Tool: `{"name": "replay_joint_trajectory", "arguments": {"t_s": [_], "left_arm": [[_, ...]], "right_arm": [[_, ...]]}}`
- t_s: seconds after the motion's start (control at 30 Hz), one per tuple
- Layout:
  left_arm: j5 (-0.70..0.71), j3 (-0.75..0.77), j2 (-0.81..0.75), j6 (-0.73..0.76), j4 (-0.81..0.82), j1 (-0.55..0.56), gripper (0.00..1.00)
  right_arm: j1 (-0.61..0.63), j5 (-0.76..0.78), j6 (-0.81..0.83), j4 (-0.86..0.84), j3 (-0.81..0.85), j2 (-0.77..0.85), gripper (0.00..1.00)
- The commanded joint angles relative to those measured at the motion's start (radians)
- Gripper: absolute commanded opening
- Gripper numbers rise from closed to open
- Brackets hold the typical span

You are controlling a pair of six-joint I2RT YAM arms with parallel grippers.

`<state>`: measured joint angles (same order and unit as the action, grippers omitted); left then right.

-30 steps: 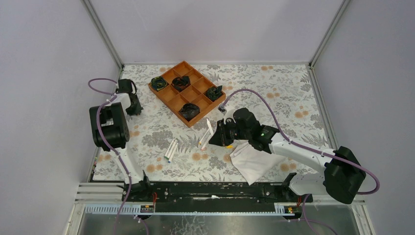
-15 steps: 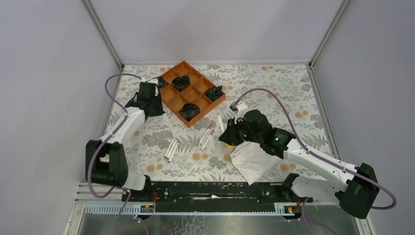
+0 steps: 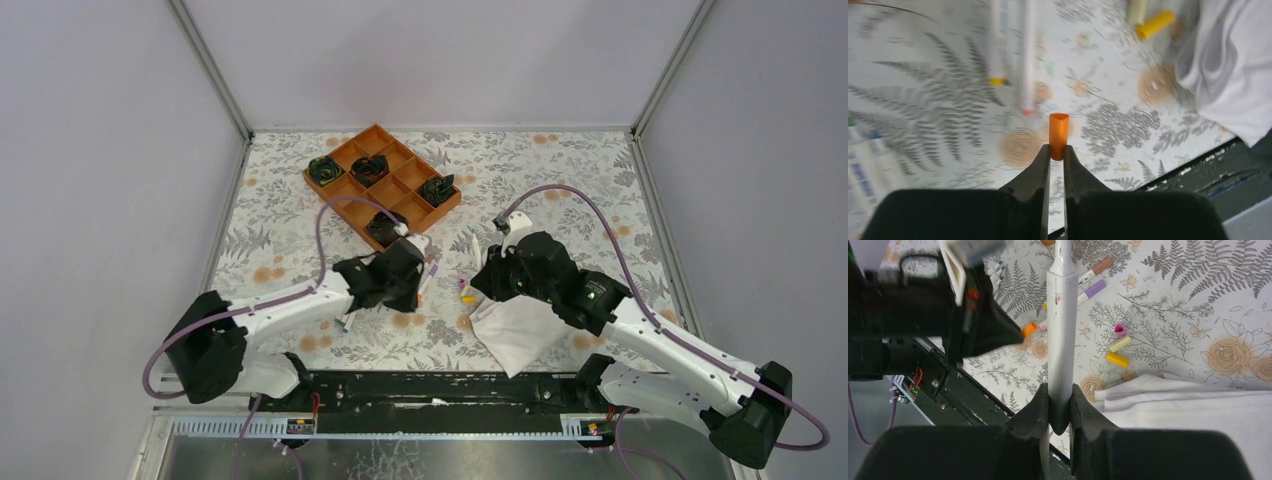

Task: Insert the pens into the pen caps
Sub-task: Place the pen cap at the center of the board.

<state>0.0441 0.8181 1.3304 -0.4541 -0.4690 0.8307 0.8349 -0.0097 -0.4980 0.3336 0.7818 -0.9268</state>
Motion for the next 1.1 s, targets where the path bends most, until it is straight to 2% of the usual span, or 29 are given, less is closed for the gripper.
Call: {"name": "replay_joint_trajectory", "arguments": {"t_s": [0.0,0.2,0.47,0.67,1.07], "left_arm": [[0.016,0.002,0.079,-0.06,0.087,0.132,0.0],[-0.009,-0.001,0.187,-0.038,0.139,0.185,0.0],[0.028,0.008,0.269,-0.011,0.123,0.215,0.0],[0.097,0.005,0.284,-0.014,0.086,0.238,0.24],[0.239,0.01,0.263,-0.036,0.013,0.246,0.29]], "right_arm": [[-0.006,0.053,-0.024,0.016,0.003,0.027,0.0],[-0.005,0.075,-0.045,0.019,-0.02,0.053,0.0],[-0.005,0.089,-0.051,0.018,-0.031,0.057,0.0],[-0.005,0.091,-0.052,0.015,-0.033,0.059,0.0],[-0.005,0.09,-0.058,0.008,-0.034,0.065,0.0]]}}
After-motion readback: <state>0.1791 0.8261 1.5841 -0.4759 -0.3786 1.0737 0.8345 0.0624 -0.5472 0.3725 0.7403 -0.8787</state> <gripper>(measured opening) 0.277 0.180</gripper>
